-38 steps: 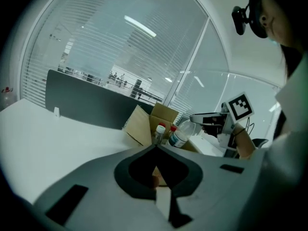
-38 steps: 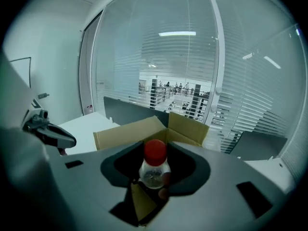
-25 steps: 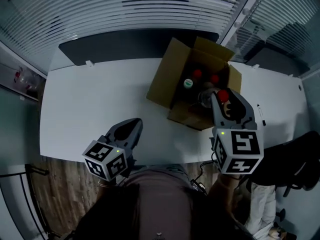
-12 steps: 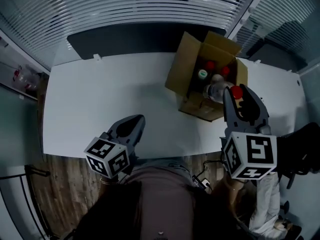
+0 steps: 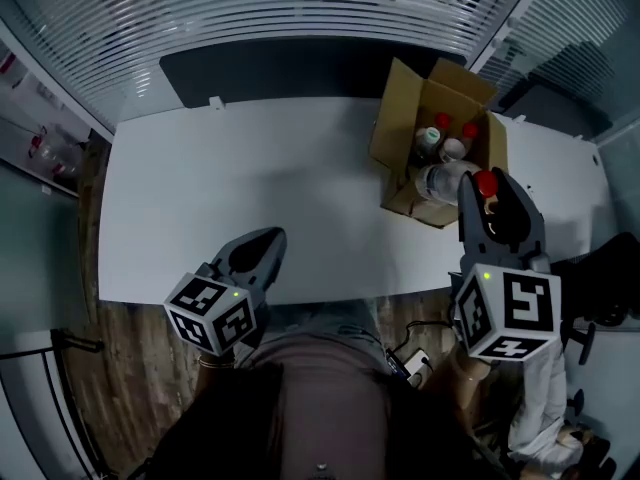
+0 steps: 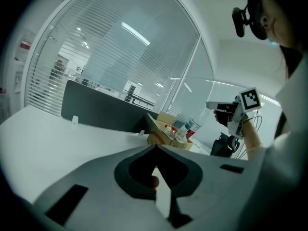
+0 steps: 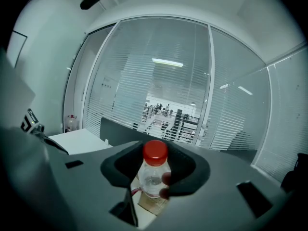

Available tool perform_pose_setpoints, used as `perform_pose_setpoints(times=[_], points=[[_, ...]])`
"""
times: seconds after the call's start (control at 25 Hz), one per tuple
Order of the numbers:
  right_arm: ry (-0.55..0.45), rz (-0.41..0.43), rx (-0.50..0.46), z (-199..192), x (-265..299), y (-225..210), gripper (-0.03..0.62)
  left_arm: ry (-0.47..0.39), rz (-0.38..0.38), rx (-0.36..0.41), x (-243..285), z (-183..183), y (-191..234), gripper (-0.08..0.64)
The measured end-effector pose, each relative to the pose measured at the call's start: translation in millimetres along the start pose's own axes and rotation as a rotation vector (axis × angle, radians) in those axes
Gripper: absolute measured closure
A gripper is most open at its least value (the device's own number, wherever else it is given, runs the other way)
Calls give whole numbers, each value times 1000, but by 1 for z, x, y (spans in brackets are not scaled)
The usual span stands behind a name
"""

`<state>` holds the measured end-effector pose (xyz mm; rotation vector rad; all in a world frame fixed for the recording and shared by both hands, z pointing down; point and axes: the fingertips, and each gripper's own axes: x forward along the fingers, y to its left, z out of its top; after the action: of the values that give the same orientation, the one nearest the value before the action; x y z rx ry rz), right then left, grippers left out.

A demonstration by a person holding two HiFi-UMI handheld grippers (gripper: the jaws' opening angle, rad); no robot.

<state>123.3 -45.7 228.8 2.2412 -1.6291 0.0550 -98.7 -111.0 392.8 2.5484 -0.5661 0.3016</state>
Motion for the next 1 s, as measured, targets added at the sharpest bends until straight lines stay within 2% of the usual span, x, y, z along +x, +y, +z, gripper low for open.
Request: perform_pose_setpoints(times=[0.24, 0.48, 1.0], points=[[23, 25, -4, -7, -4, 42, 423, -4, 19, -19, -39, -14, 19, 554], [63, 103, 1, -26, 11, 86, 423, -15, 75, -41, -72, -25, 36, 554], [84, 371, -54, -44, 62, 180, 423, -105, 257, -112, -115, -27, 59, 554]])
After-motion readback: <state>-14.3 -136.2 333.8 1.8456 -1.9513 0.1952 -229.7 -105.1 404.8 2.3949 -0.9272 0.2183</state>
